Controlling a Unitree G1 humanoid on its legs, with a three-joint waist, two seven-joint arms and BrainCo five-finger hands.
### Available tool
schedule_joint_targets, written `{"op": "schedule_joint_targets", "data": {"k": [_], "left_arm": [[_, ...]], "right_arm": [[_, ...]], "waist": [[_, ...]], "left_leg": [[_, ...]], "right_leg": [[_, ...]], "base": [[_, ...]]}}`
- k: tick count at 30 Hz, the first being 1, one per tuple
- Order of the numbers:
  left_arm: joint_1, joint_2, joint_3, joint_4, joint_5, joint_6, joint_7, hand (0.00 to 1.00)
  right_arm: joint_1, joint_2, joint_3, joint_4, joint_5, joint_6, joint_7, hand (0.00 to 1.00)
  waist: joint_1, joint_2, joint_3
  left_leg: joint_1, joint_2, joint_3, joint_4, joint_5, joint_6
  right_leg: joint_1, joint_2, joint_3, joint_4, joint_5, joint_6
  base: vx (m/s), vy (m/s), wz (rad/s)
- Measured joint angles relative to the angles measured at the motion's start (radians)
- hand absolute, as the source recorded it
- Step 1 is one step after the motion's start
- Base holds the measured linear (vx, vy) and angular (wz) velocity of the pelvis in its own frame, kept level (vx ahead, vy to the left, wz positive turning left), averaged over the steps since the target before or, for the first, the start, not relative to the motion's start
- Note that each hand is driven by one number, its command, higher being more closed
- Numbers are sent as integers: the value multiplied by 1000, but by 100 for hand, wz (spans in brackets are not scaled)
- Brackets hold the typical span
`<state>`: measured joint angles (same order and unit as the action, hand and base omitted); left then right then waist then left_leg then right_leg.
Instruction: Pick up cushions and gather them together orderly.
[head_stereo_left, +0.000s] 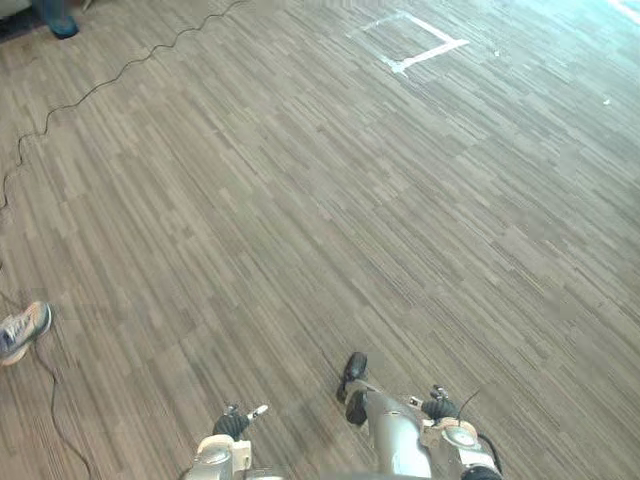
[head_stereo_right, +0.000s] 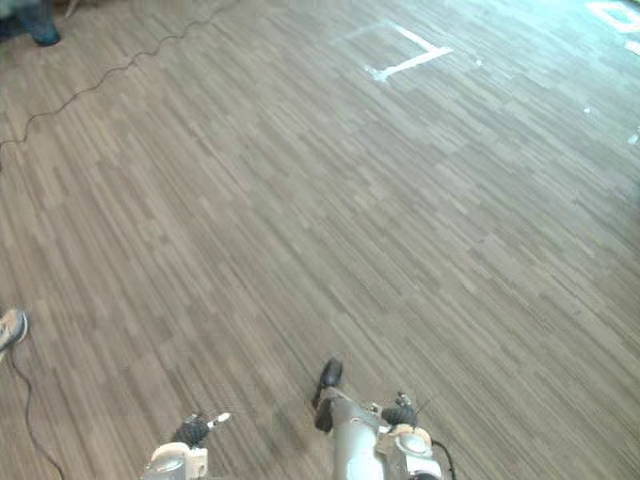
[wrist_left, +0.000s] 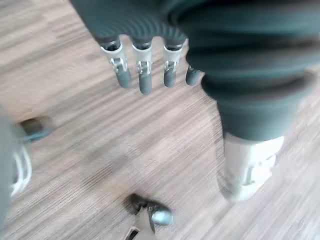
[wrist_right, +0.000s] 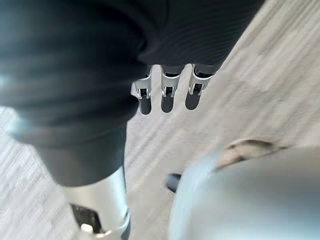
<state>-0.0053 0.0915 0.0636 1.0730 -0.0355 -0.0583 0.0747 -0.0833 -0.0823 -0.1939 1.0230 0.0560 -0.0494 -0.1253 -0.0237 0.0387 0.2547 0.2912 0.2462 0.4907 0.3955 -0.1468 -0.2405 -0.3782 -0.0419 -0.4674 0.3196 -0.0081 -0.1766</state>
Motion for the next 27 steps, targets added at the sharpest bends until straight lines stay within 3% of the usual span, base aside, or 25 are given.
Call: {"op": "schedule_joint_targets", "data": {"k": [1,2,3,5,8,9,10,11,13,14,15,16,17,18,19,20,21,22,23,25,27], "left_arm": [[-2,-5,13,0,5,0,0,0],[-3,-12,19,-2,4,0,0,0],[-3,-21,31,-6,-1,-1,-5,0],[-3,-25,61,-58,-6,-5,-8,0],[0,-24,84,-94,-27,-31,-11,0],[1,-28,101,-107,-42,-45,-13,0],[0,-31,102,-107,-49,-46,-13,0],[9,-38,106,-102,-65,-44,-12,0],[15,-43,109,-83,-81,-41,-10,0],[23,-43,114,-80,-85,-42,-10,0],[27,-42,113,-79,-84,-42,-10,0],[26,-24,113,-79,-82,-41,-12,0],[25,-18,115,-79,-83,-41,-13,0],[25,-15,115,-79,-83,-41,-13,0],[24,-18,114,-76,-82,-39,-12,0],[24,-9,114,-67,-82,-34,-12,0],[24,-4,113,-58,-82,-25,-11,0],[28,-4,114,-49,-82,-17,-9,0],[36,-4,113,-40,-82,-14,-7,0],[44,-6,111,-41,-83,-15,-5,0],[44,-4,93,-40,-82,-15,-4,0]], "right_arm": [[1,3,0,0,-1,2,1,0],[1,5,1,8,1,8,-1,0],[4,13,3,15,1,16,-2,0],[23,30,3,6,4,20,-8,0],[26,42,-1,-7,5,20,-8,0],[25,45,-1,-10,5,20,-7,0],[25,47,0,-8,4,19,-6,0],[29,43,0,-6,4,18,-6,0],[56,37,2,-4,4,14,-8,0],[76,33,3,-2,4,13,-10,0],[85,33,2,-1,4,13,-10,0],[98,45,2,16,2,11,-10,0],[111,55,2,17,1,10,-8,0],[115,59,-1,16,3,10,-6,0],[114,63,-2,18,-3,10,-4,0],[107,67,2,16,-16,8,2,0],[100,63,4,14,-17,6,6,0],[98,59,5,9,-18,3,10,0],[99,56,10,-6,-18,-1,11,0],[93,48,25,-19,-18,-2,17,0],[84,39,32,-25,-18,-3,19,0]], "waist": [[-1,8,4],[0,19,11],[1,18,20],[17,-4,33],[36,-14,31],[53,-17,31],[59,-24,34],[69,-24,30],[69,1,14],[76,-12,8],[73,-18,-9],[66,-60,-23],[65,-75,-30],[67,-77,-31],[72,-91,-37],[72,-104,-38],[67,-104,-39],[62,-97,-37],[59,-83,-38],[56,-74,-41],[43,-66,-44]], "left_leg": [[-96,70,-52,236,77,45],[-187,131,-95,487,70,78],[-243,155,-123,635,43,88],[-372,140,-154,768,-44,101],[-528,86,-144,591,-106,144],[-573,44,-163,419,-113,155],[-570,-1,-202,259,-102,141],[-567,-51,-271,33,-56,116],[-560,-69,-339,-192,53,93],[-532,-79,-337,-191,152,112],[-527,-99,-338,-181,185,138],[-539,-133,-330,-131,140,171],[-544,-145,-318,-78,87,198],[-541,-145,-308,-58,75,203],[-508,-151,-264,-40,16,216],[-453,-169,-228,-41,-26,228],[-402,-174,-201,-41,-59,234],[-349,-173,-184,-46,-85,237],[-278,-173,-160,-85,-101,235],[-163,-162,-120,-182,-101,234],[-106,-144,-103,-241,-101,234]], "right_leg": [[39,31,13,-16,-19,-4],[102,70,27,-48,-31,-7],[167,97,51,-76,-41,-12],[332,127,123,-157,-78,-7],[434,141,242,-211,-110,23],[469,132,307,-221,-122,35],[492,123,354,-224,-132,48],[517,112,417,-232,-153,64],[566,106,486,-245,-193,95],[595,85,529,-240,-227,119],[607,68,541,-234,-241,141],[601,27,539,-206,-256,163],[574,6,537,-131,-260,170],[560,2,539,-86,-264,177],[475,-18,547,129,-284,233],[378,-56,533,368,-247,322],[318,-85,516,523,-220,363],[275,-108,472,615,-226,343],[225,-140,403,664,-252,295],[157,-165,273,610,-295,222],[74,-165,168,482,-301,209]], "base": [[662,-202,-63],[626,-132,-60],[467,-58,-65],[581,-38,-81],[443,47,-116],[455,147,-141],[540,246,-173],[447,258,-148],[486,337,-126],[547,358,-85],[591,341,-66],[598,295,-28],[593,286,-20],[569,276,-38],[613,297,-60],[584,275,-76],[567,234,-66],[471,158,-65],[489,142,-58],[465,80,-54],[452,10,-28]]}}
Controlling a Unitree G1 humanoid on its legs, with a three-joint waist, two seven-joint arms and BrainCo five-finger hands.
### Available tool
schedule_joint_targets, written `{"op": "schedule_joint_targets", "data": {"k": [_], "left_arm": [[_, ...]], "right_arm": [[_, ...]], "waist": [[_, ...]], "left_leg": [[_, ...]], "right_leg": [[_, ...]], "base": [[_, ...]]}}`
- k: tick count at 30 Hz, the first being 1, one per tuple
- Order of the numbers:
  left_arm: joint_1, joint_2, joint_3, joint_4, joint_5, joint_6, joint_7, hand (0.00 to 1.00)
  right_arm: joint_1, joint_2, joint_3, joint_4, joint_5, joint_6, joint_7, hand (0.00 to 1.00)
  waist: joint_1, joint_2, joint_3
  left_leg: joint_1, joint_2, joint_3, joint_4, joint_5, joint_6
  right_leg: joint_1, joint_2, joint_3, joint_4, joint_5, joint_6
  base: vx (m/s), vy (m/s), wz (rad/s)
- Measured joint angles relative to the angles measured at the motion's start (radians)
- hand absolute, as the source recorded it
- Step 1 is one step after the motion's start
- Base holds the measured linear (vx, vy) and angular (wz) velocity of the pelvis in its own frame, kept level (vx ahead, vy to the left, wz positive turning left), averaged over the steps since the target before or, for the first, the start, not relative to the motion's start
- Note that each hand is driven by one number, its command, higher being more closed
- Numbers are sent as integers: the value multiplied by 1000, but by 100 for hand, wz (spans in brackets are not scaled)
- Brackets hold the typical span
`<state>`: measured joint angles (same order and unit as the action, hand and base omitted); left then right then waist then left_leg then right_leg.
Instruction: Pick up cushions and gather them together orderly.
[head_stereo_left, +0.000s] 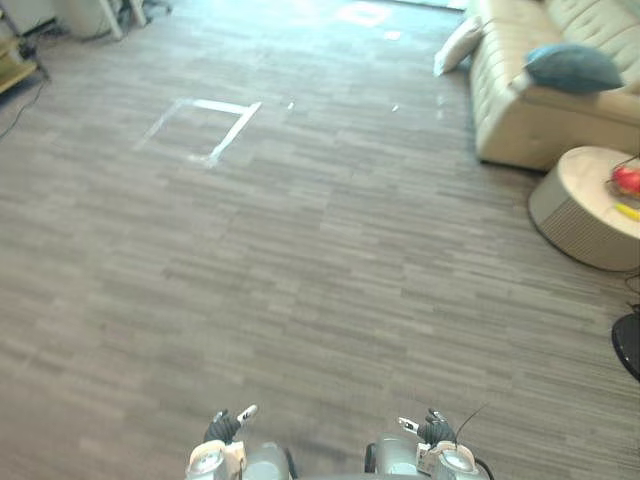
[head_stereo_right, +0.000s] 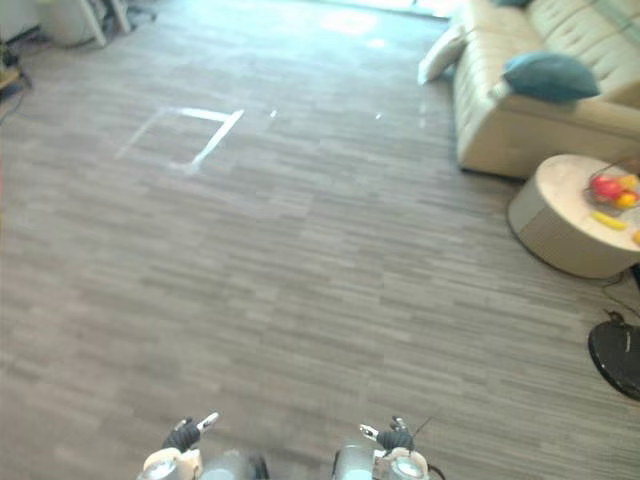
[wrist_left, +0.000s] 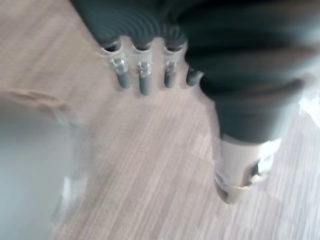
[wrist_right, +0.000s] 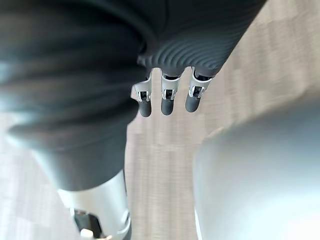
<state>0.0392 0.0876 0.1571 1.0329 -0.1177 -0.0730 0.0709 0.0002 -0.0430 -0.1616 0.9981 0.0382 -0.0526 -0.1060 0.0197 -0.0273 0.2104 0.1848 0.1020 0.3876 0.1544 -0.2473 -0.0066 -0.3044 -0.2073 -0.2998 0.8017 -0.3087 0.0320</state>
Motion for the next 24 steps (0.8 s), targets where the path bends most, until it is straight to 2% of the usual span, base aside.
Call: {"op": "schedule_joint_targets", "data": {"k": [1,2,3,4,5,6,7,8,9,10,11,12,13,15,16,17,18,19,20,21,22,23,24], "left_arm": [[-5,1,-7,1,0,1,1,0],[-10,3,-29,15,1,1,4,0],[-8,9,-42,35,7,3,4,0],[-8,13,-44,41,11,4,5,0],[-2,4,-37,42,19,10,7,0],[2,-15,-31,43,24,12,6,0],[2,-26,-24,41,34,11,4,0],[0,-43,-14,36,39,10,4,0],[1,-67,20,28,38,11,3,0],[6,-80,41,12,37,11,1,0],[9,-84,59,-14,37,12,0,0],[12,-79,60,-41,39,10,1,0],[15,-73,59,-53,38,9,1,0],[21,-61,58,-80,36,-15,-5,0],[20,-60,59,-90,34,-28,-7,0],[18,-60,59,-92,33,-33,-10,0],[10,-61,49,-94,32,-30,-13,0],[11,-62,47,-91,28,-29,-12,0],[9,-61,49,-94,6,-30,-12,0],[10,-58,49,-95,6,-30,-11,0],[-1,-44,42,-88,6,-28,-11,0],[-13,-28,42,-84,4,-29,-13,0],[-14,-26,55,-87,-1,-29,-15,0]], "right_arm": [[-14,-2,0,0,0,1,1,0],[-31,-12,1,0,0,1,2,0],[-29,-14,1,1,0,3,5,0],[-26,-15,0,1,0,3,6,0],[-18,-23,-9,0,3,2,8,0],[-22,-42,-13,0,0,2,8,0],[-19,-45,-14,2,-1,3,9,0],[-19,-49,-25,-2,0,6,9,0],[-21,-48,-28,-7,0,7,8,0],[-21,-46,-25,-10,0,8,7,0],[-20,-39,-17,-10,1,17,5,0],[-15,-26,-11,-14,3,19,3,0],[-9,-14,-10,-26,3,22,2,0],[6,2,0,-38,4,19,-1,0],[10,3,0,-34,4,23,-2,0],[9,2,0,-28,4,23,-3,0],[6,1,-4,-11,3,23,-5,0],[1,1,-4,6,3,22,-7,0],[1,2,1,18,3,22,-12,0],[1,3,4,21,3,22,-13,0],[1,20,9,26,1,21,-16,0],[-24,29,9,45,0,20,-14,0],[-28,35,9,45,0,22,-14,0]], "waist": [[-14,4,2],[-30,12,7],[-33,3,6],[-33,-4,7],[-37,-7,2],[-40,27,-4],[-37,44,-14],[-37,69,-18],[-36,92,-8],[-32,101,-3],[-20,113,5],[-12,96,15],[-10,86,19],[-8,58,12],[-1,53,10],[6,51,11],[22,48,11],[32,48,11],[52,43,12],[59,34,10],[55,7,-3],[42,-5,7],[50,-3,8]], "left_leg": [[18,10,5,-21,-1,-1],[50,21,14,-54,0,-3],[82,12,14,-71,3,-9],[99,5,11,-72,1,-23],[155,10,-13,-50,-21,-75],[166,47,-34,19,-20,-86],[138,73,-48,92,-9,-105],[52,130,-95,304,38,-137],[-55,193,-147,553,154,-130],[-119,235,-164,697,165,-133],[-203,284,-163,891,132,-136],[-259,290,-154,966,90,-138],[-292,287,-140,965,69,-134],[-408,261,-65,849,23,-106],[-459,228,-31,695,12,-87],[-476,203,-21,590,16,-88],[-488,141,-23,332,63,-107],[-490,111,-34,168,116,-117],[-505,87,-58,74,242,-109],[-500,78,-62,80,290,-93],[-496,41,-59,102,331,7],[-521,67,-48,203,269,38],[-544,89,-41,276,245,49]], "right_leg": [[-36,3,-37,-82,12,2],[-71,18,-73,-271,89,16],[-70,32,-67,-468,194,26],[-69,34,-53,-514,226,25],[-63,46,6,-494,341,-39],[-68,60,10,-392,298,-62],[-65,62,1,-367,265,-75],[-39,79,-16,-344,209,-82],[7,114,-15,-355,175,-97],[38,142,-12,-372,164,-105],[114,184,-3,-406,139,-123],[193,203,12,-446,109,-135],[240,210,23,-477,100,-134],[345,219,51,-576,86,-119],[398,219,70,-623,85,-99],[420,216,81,-642,84,-87],[458,204,102,-675,75,-68],[488,201,121,-700,68,-56],[542,192,153,-746,55,-32],[559,182,166,-761,50,-21],[583,144,179,-779,54,7],[587,135,183,-781,117,58],[590,142,199,-778,146,63]], "base": [[464,-69,-4],[472,-89,2],[519,-135,3],[587,-195,10],[746,-260,8],[639,-244,10],[612,-277,9],[595,-321,3],[592,-303,-7],[586,-230,-40],[580,-144,-58],[569,-122,-59],[547,-102,-43],[590,-79,-31],[569,-26,-34],[597,44,-53],[478,81,-57],[632,157,-85],[674,223,-73],[871,275,-59],[884,290,-27],[732,244,-23],[643,289,-25]]}}
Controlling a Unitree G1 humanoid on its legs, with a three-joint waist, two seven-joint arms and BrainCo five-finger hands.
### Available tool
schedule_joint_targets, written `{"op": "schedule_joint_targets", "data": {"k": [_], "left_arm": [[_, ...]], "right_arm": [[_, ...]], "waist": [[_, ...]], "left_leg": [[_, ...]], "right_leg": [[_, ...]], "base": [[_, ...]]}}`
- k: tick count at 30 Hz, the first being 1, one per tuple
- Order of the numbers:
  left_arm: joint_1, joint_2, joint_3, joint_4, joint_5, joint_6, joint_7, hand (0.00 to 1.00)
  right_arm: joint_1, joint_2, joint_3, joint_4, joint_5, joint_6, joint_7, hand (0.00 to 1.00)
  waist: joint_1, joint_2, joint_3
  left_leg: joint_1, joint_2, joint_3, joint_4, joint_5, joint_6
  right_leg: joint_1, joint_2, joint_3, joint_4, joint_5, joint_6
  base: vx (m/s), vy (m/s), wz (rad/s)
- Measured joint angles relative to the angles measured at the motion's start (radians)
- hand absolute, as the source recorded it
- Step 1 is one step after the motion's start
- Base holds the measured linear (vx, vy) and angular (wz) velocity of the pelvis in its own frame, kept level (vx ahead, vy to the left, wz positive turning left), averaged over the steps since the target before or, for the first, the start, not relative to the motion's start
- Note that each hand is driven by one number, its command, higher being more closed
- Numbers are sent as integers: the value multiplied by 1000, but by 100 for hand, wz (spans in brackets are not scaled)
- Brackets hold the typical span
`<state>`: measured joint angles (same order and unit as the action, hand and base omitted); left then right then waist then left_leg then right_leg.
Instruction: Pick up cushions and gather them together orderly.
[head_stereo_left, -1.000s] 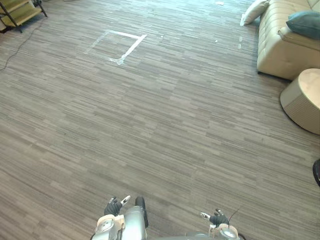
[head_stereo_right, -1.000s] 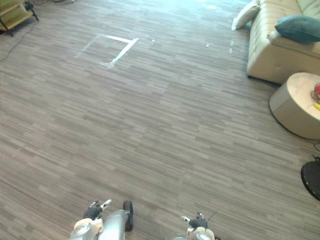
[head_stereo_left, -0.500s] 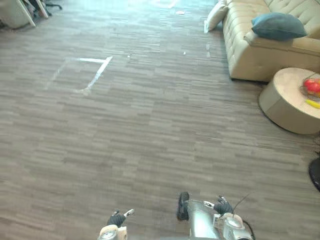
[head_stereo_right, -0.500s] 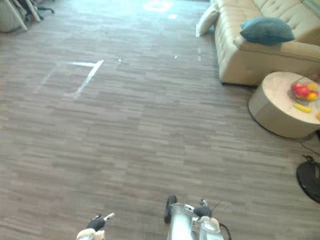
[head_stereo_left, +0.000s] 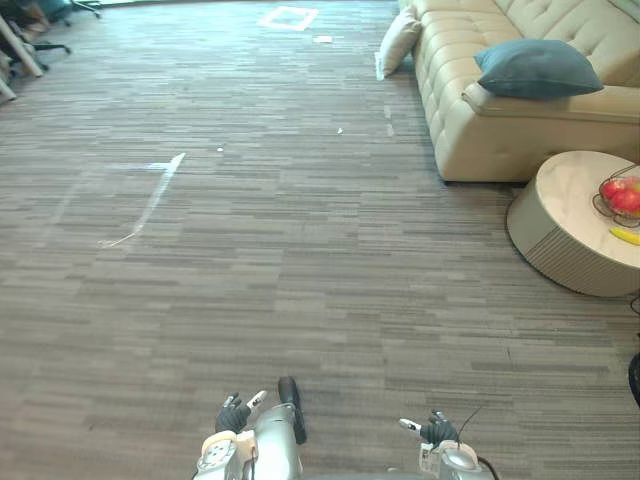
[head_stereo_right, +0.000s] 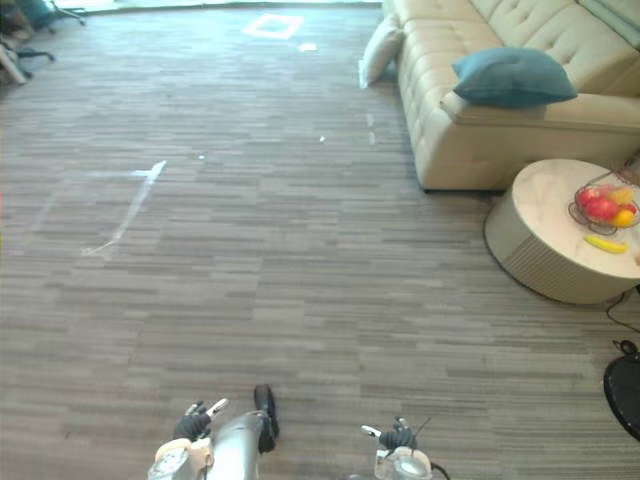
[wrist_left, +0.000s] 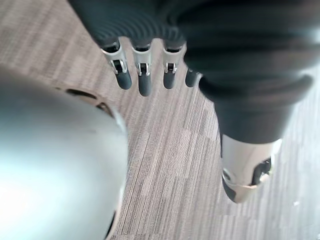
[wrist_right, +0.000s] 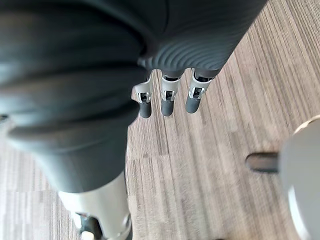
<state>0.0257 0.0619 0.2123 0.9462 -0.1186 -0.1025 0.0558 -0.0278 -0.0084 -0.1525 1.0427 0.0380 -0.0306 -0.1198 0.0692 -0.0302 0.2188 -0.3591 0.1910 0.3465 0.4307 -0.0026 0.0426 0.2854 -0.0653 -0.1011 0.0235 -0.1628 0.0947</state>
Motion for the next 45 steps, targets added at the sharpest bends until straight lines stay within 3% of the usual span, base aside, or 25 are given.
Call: {"op": "schedule_joint_targets", "data": {"k": [1,2,3,5,8,10,13,15,16,17,19,21,22,25,27,30,31,32,33,35,38,39,40,42,45], "left_arm": [[-8,15,25,-6,3,-2,0,0],[-1,15,12,10,11,2,1,0],[15,13,-6,24,9,2,1,0],[11,62,-28,48,12,8,2,0],[23,37,-37,49,8,29,11,0],[32,21,-71,50,8,29,9,0],[21,17,-115,71,9,33,7,0],[21,21,-129,75,11,38,7,0],[23,21,-129,82,12,39,7,0],[23,-1,-121,97,20,42,6,0],[23,-20,-90,95,50,42,4,0],[21,-48,-28,81,60,44,6,0],[24,-54,-12,59,60,44,3,0],[26,-30,-4,12,58,42,3,0],[25,-18,-6,-4,55,37,2,0],[12,-14,-16,-4,43,8,-2,0],[13,-16,-16,-2,34,5,-1,0],[13,-15,-18,-1,26,6,-1,0],[12,-9,-18,-1,15,5,2,0],[-8,38,-32,10,11,11,0,0],[-11,49,-34,29,14,21,2,0],[-12,51,-36,46,19,24,3,0],[-13,55,-36,48,19,26,4,0],[-4,58,-40,65,25,44,8,0],[13,61,-85,68,40,44,7,0]], "right_arm": [[19,11,0,0,0,-6,0,0],[45,-1,0,1,0,-7,0,0],[63,-9,3,5,-1,-13,0,0],[63,0,19,13,-1,-8,1,0],[62,-13,11,-39,0,-18,4,0],[67,-30,8,-59,1,-31,5,0],[46,-44,-6,-79,3,-36,9,0],[41,-47,-11,-84,2,-34,12,0],[43,-49,-16,-84,2,-34,14,0],[38,-60,-37,-85,-1,-30,17,0],[38,-64,-51,-90,-5,-26,21,0],[40,-64,-49,-112,-5,-15,21,0],[40,-57,-42,-109,-5,0,20,0],[54,-28,-36,-110,1,5,15,0],[52,-19,-25,-105,2,4,13,0],[32,-24,-23,-54,2,5,9,0],[22,-32,-21,-34,2,3,6,0],[22,-36,-13,-27,1,0,1,0],[16,-37,2,-12,1,0,-3,0],[2,-9,22,-1,0,-3,-4,0],[25,-16,21,7,0,-7,-4,0],[29,-15,21,14,0,-8,-4,0],[29,-14,21,19,0,-8,-1,0],[27,-18,21,15,1,-10,8,0],[35,-36,28,-36,2,-22,16,0]], "waist": [[16,-31,-14],[12,-24,-29],[14,-17,-44],[-21,-96,-52],[-24,-43,-24],[-37,-11,-29],[-70,0,-24],[-81,-5,-16],[-85,1,-13],[-79,29,-14],[-76,46,-19],[-74,84,-2],[-68,106,2],[-58,59,16],[-52,42,9],[-31,31,12],[-16,34,12],[-9,38,10],[-1,34,6],[-14,-21,-4],[-16,-57,-19],[-22,-72,-24],[-26,-78,-22],[-35,-65,-10],[-56,-28,-7]], "left_leg": [[-46,-28,11,98,-65,21],[-7,-53,7,15,-31,53],[42,-65,9,-1,-136,1],[128,-169,1,-15,-217,21],[339,-173,-12,-92,-290,19],[449,-169,-31,-173,-298,6],[571,-161,-78,-262,-302,-7],[674,-150,-106,-316,-311,-22],[703,-143,-120,-321,-319,-38],[743,-101,-138,-298,-313,-58],[685,-57,-147,-96,-258,-135],[495,65,-148,383,-111,-174],[409,135,-123,601,-133,-175],[261,185,-24,711,-208,-140],[152,184,36,615,-236,-131],[60,86,61,136,-207,-136],[53,40,12,-132,-103,-176],[42,35,-13,-166,-18,-185],[43,25,-16,-134,46,-147],[4,-14,-19,-12,-39,-51],[50,-59,-9,61,-176,-32],[102,-91,-5,52,-220,-22],[134,-106,-3,41,-237,-20],[316,-127,-4,-47,-289,-18],[509,-121,-2,-204,-288,-32]], "right_leg": [[-13,-24,24,122,7,24],[-45,-31,26,246,-8,50],[-96,-44,31,436,-21,91],[-275,-142,80,865,42,176],[-442,-156,-5,1062,-39,19],[-545,-144,-80,1008,-89,-26],[-671,-136,-204,666,-85,-57],[-668,-96,-215,263,100,-52],[-661,-86,-194,275,175,-68],[-659,-60,-169,377,165,-130],[-659,-60,-187,501,53,-151],[-560,-8,-203,491,-25,-173],[-484,31,-199,457,-47,-187],[-296,39,-185,337,-70,-184],[-203,33,-169,233,-77,-157],[-94,-7,-147,134,-87,-112],[-55,-22,-123,98,-105,-80],[-34,-20,-108,72,-115,-67],[-7,-30,-89,59,-121,-55],[-16,-92,-71,102,-73,-27],[-113,-162,-4,427,-35,44],[-203,-202,27,648,60,111],[-242,-214,42,747,93,124],[-383,-192,38,1000,-10,47],[-553,-147,-118,884,-126,-71]], "base": [[461,258,-21],[511,343,-19],[525,295,17],[672,220,46],[588,97,7],[617,56,33],[663,-72,73],[822,-230,83],[948,-279,61],[782,-232,35],[652,-241,13],[691,-230,-17],[804,-153,-40],[589,-63,-22],[546,1,-14],[627,194,-24],[542,267,-44],[415,237,-56],[551,287,-29],[712,354,-4],[626,330,15],[555,250,16],[552,166,11],[549,75,-10],[550,47,7]]}}
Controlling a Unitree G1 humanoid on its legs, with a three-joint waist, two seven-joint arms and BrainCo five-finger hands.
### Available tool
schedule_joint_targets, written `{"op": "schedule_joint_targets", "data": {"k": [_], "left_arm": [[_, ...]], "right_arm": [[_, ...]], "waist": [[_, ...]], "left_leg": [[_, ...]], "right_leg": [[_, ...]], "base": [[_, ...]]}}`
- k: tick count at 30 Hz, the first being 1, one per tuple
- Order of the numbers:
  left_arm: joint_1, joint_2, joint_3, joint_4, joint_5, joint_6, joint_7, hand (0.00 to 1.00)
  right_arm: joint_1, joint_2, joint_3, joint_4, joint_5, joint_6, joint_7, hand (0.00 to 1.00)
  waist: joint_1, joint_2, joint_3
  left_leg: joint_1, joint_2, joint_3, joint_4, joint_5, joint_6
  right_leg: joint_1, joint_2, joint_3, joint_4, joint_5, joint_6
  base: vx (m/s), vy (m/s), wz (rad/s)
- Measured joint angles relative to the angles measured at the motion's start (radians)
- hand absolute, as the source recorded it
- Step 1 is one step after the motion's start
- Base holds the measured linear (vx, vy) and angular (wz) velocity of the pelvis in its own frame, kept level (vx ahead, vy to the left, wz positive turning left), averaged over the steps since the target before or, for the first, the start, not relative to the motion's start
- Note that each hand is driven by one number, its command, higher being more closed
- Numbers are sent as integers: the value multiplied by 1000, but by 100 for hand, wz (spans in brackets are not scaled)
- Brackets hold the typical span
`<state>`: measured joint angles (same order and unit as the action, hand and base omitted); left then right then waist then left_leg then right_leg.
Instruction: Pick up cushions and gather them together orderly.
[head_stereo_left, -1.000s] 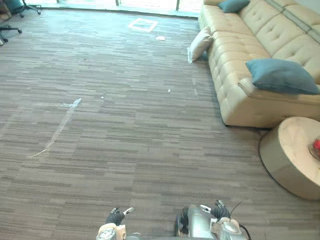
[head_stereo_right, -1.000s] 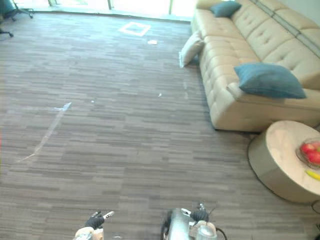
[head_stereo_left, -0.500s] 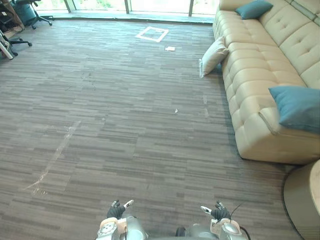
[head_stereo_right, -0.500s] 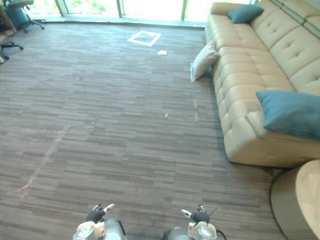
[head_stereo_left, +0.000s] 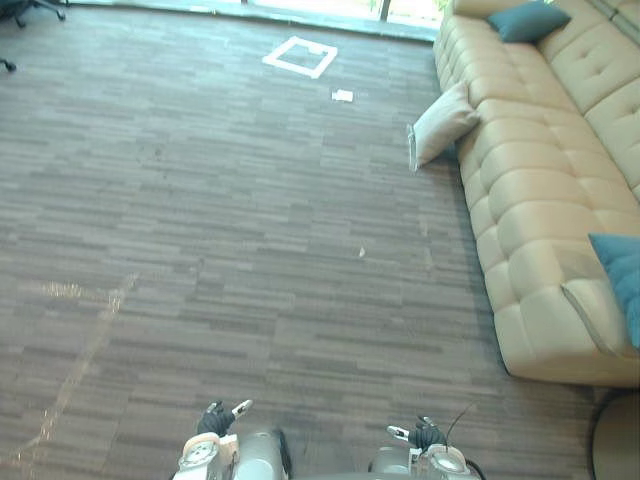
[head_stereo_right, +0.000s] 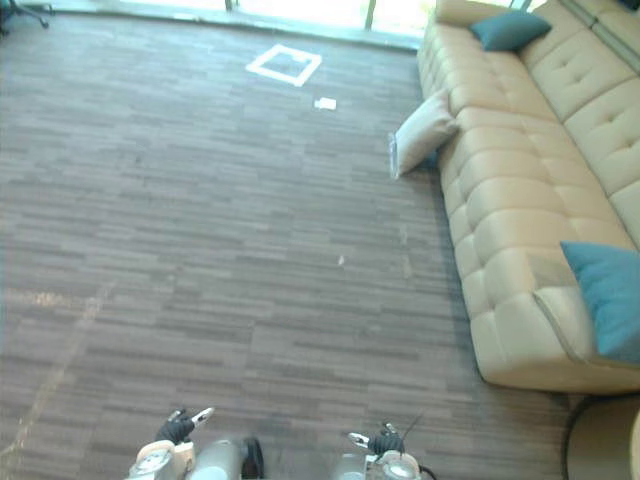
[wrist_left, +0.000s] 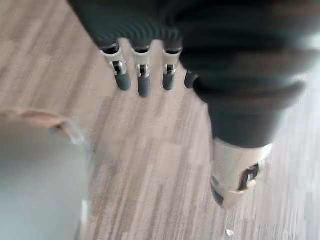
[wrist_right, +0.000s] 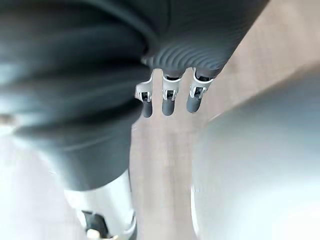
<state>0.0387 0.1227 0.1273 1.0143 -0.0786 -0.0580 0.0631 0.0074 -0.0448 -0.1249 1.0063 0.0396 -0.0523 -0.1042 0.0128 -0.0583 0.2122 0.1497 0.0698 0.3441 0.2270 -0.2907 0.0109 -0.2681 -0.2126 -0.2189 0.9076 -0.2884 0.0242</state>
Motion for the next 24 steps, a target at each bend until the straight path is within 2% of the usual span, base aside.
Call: {"op": "schedule_joint_targets", "data": {"k": [1,2,3,4,5,6,7,8,9,10,11,13,14,15,16,17,18,19,20,21,22,23,24], "left_arm": [[-1,0,-7,3,0,0,0,0],[-10,-5,-11,16,1,1,-1,0],[-14,-15,-12,20,7,5,0,0],[-13,-18,-13,20,10,5,-1,0],[-6,-30,-11,22,18,7,-1,0],[-6,-37,-10,23,19,7,-1,0],[-5,-60,-5,28,32,6,-3,0],[-9,-81,-5,29,40,6,-5,0],[-9,-88,-2,29,42,6,-5,0],[-17,-107,37,24,55,6,-6,0],[-16,-124,61,8,57,6,-6,0],[-11,-127,80,-18,57,6,-7,0],[-3,-120,94,-43,57,6,-4,0],[-2,-105,92,-55,55,3,-6,0],[-1,-97,92,-59,53,-4,-6,0],[4,-82,92,-61,47,-7,-5,0],[9,-78,93,-62,27,-14,-3,0],[11,-78,92,-61,21,-18,-2,0],[15,-78,92,-59,7,-20,-1,0],[21,-70,90,-56,0,-23,0,0],[20,-58,91,-52,-3,-23,-1,0],[4,-36,91,-40,-1,-22,1,0],[-2,-23,115,-45,-5,-24,-5,0]], "right_arm": [[-3,-1,0,-9,0,0,1,0],[-11,1,-14,-21,1,0,6,0],[-9,2,-23,-37,1,1,6,0],[-8,2,-26,-38,0,2,6,0],[-2,1,-36,-47,0,3,6,0],[-2,-2,-39,-49,-1,2,6,0],[-5,-4,-54,-53,-2,3,7,0],[-6,-7,-72,-70,-2,4,8,0],[-4,-7,-73,-78,-2,6,8,0],[-1,-6,-74,-94,-4,12,8,0],[-1,-15,-66,-94,-4,19,7,0],[1,-12,-62,-90,-3,28,5,0],[3,-2,-46,-93,-1,29,3,0],[12,10,-40,-87,0,31,3,0],[13,11,-33,-79,2,32,3,0],[0,6,-29,-49,2,28,4,0],[-13,8,-29,-25,1,26,4,0],[-13,4,-28,-22,0,24,3,0],[-7,1,-27,-10,-1,21,1,0],[-5,-1,-14,15,-2,25,-7,0],[-9,7,-6,24,-2,24,-8,0],[-7,18,4,39,-2,24,-8,0],[-11,21,10,36,-6,24,-9,0]], "waist": [[-7,0,0],[-20,3,0],[-23,5,3],[-23,4,2],[-28,11,3],[-29,12,2],[-22,42,-7],[-27,70,-8],[-30,76,-11],[-31,102,-6],[-27,118,3],[-24,133,7],[-17,114,16],[-9,90,12],[-6,85,11],[5,57,4],[27,60,4],[39,75,4],[49,84,-1],[60,84,-12],[56,73,-15],[32,29,-24],[41,29,-15]], "left_leg": [[25,0,-1,-21,-2,-4],[60,8,2,-53,-12,-21],[107,13,1,-81,-28,-47],[129,13,1,-93,-35,-57],[197,13,-4,-115,-57,-86],[209,16,-8,-117,-58,-87],[233,46,-6,-83,-41,-110],[212,80,-29,40,-15,-144],[189,94,-38,103,-5,-150],[92,150,-77,365,73,-160],[-29,225,-104,654,200,-161],[-122,293,-89,873,175,-148],[-196,320,-58,944,127,-120],[-277,318,-24,887,81,-95],[-314,305,-9,823,61,-90],[-370,244,4,587,47,-93],[-403,190,-14,317,83,-117],[-414,167,-37,120,144,-147],[-430,158,-59,35,229,-166],[-429,140,-68,63,327,-116],[-434,129,-74,87,322,-90],[-457,118,-59,168,275,-61],[-512,157,-52,337,237,-20]], "right_leg": [[-40,7,-28,-68,1,-3],[-92,14,-88,-242,36,-3],[-111,27,-135,-442,112,0],[-115,34,-145,-524,152,3],[-105,59,-125,-587,297,-28],[-101,66,-118,-576,325,-44],[-119,74,-89,-463,273,-80],[-116,73,-98,-374,189,-94],[-110,72,-105,-357,167,-96],[-67,86,-119,-343,117,-103],[9,120,-121,-368,79,-108],[109,155,-112,-410,47,-112],[210,174,-101,-474,16,-112],[295,180,-87,-547,8,-102],[320,180,-78,-579,7,-100],[369,170,-41,-635,3,-93],[403,158,-4,-665,-9,-71],[435,158,19,-693,-19,-54],[464,162,49,-721,-29,-35],[507,154,110,-759,-38,-9],[515,138,127,-773,-35,-5],[524,107,156,-783,8,7],[529,110,186,-765,76,26]], "base": [[541,-33,33],[551,-79,40],[572,-101,41],[791,-150,41],[557,-110,27],[869,-163,18],[696,-163,4],[821,-206,2],[637,-204,4],[620,-170,-5],[612,-132,-10],[542,-46,-21],[717,-42,-18],[695,-41,-12],[546,-6,-33],[535,61,-78],[692,160,-104],[600,207,-106],[691,268,-113],[589,230,-90],[759,258,-61],[736,263,-23],[709,271,-28]]}}
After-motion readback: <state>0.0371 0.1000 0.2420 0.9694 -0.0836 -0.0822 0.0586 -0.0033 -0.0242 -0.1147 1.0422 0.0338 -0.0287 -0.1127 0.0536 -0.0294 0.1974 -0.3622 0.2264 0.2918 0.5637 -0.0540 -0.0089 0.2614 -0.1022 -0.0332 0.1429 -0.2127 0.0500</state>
